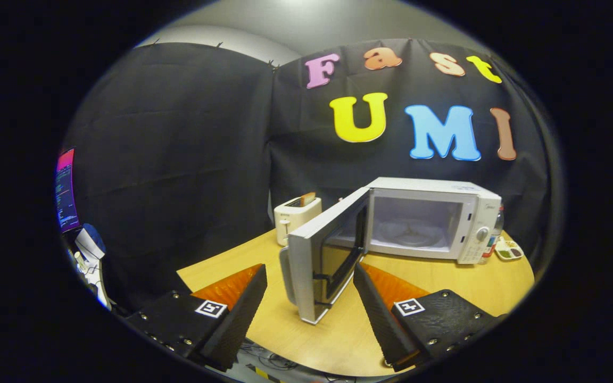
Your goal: Open the microwave, put the food inside, and close the microwave door.
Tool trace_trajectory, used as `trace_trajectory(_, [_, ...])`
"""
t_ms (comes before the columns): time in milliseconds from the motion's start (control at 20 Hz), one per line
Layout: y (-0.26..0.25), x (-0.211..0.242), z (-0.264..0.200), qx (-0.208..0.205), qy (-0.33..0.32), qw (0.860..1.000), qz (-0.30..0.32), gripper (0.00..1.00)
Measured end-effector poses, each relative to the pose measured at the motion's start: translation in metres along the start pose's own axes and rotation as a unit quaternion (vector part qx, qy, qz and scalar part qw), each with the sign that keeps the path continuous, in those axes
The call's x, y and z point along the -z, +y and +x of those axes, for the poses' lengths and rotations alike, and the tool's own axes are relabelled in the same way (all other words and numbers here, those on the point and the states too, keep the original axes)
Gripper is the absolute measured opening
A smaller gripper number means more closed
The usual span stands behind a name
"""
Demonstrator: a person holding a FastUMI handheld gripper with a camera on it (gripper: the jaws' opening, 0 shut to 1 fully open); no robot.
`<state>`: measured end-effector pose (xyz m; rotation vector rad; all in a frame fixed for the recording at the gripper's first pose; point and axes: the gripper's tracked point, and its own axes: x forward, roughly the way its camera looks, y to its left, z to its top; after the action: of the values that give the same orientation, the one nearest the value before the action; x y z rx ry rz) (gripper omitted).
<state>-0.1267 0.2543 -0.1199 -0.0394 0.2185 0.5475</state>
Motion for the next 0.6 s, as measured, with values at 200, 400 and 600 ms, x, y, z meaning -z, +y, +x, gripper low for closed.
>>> trace_trajectory(200, [-0.068, 0.006, -0.009, 0.073, -0.002, 0.997, 0.005, 0.99])
trace_trajectory(400, [-0.119, 0.045, -0.017, 0.126, 0.036, 0.991, 0.018, 0.99])
trace_trajectory(600, [-0.153, 0.092, -0.02, 0.16, 0.092, 0.982, 0.032, 0.99])
